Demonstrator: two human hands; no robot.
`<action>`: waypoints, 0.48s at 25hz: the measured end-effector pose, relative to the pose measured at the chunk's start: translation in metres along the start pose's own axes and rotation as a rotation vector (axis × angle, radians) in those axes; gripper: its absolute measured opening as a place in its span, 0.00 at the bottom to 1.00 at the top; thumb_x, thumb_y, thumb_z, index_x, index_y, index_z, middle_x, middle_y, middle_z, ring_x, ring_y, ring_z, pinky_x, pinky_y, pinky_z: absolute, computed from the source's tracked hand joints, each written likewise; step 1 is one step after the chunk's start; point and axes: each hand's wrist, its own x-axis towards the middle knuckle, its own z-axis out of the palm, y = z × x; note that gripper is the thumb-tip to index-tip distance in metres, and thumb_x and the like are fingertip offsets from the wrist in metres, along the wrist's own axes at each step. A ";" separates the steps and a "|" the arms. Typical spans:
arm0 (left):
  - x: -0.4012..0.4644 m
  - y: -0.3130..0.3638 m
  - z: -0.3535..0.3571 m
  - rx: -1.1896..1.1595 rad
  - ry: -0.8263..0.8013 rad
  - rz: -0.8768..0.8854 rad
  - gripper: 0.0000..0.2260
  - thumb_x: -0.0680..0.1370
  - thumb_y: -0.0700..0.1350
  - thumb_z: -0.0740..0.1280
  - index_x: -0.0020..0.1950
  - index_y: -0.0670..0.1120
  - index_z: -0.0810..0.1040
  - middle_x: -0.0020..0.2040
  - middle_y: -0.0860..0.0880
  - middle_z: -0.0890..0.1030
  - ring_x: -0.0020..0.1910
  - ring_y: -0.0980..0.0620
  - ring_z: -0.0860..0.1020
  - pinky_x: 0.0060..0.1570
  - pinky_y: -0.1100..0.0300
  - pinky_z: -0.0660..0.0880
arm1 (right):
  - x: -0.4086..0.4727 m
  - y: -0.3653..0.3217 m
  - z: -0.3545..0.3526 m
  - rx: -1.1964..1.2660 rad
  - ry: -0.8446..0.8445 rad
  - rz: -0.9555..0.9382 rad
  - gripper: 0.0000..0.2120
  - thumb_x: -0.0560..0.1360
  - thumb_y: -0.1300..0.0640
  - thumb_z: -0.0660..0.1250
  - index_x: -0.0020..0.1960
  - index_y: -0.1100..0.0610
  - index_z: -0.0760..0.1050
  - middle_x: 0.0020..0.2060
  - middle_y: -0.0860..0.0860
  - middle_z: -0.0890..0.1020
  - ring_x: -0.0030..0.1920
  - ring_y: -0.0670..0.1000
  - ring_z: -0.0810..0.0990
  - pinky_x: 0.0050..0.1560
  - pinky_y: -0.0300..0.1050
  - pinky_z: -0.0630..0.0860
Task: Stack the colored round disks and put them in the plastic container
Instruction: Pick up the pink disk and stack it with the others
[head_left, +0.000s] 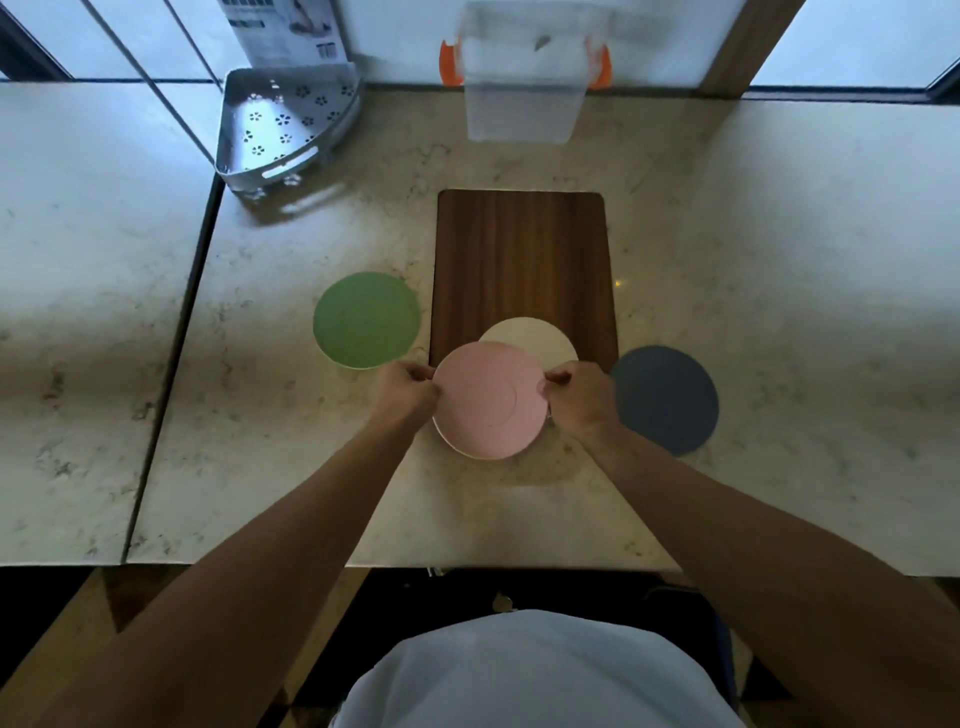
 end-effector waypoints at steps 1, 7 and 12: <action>0.005 0.009 0.008 -0.004 -0.003 -0.002 0.08 0.69 0.33 0.68 0.42 0.44 0.84 0.42 0.46 0.84 0.47 0.45 0.81 0.51 0.50 0.79 | 0.011 0.002 -0.007 -0.010 0.011 0.007 0.13 0.75 0.56 0.70 0.59 0.58 0.81 0.56 0.55 0.84 0.57 0.55 0.82 0.57 0.45 0.75; 0.029 0.033 0.046 -0.027 -0.002 -0.062 0.10 0.68 0.33 0.70 0.44 0.46 0.84 0.44 0.46 0.84 0.46 0.44 0.82 0.47 0.43 0.82 | 0.059 0.012 -0.025 -0.075 0.029 0.028 0.12 0.76 0.55 0.69 0.58 0.56 0.82 0.54 0.54 0.85 0.53 0.54 0.82 0.49 0.41 0.73; 0.040 0.039 0.061 0.033 0.006 -0.055 0.09 0.69 0.34 0.69 0.44 0.46 0.83 0.42 0.48 0.83 0.46 0.45 0.82 0.49 0.44 0.82 | 0.075 0.018 -0.024 -0.121 0.012 0.038 0.11 0.78 0.57 0.67 0.59 0.57 0.81 0.55 0.53 0.84 0.54 0.53 0.82 0.51 0.41 0.74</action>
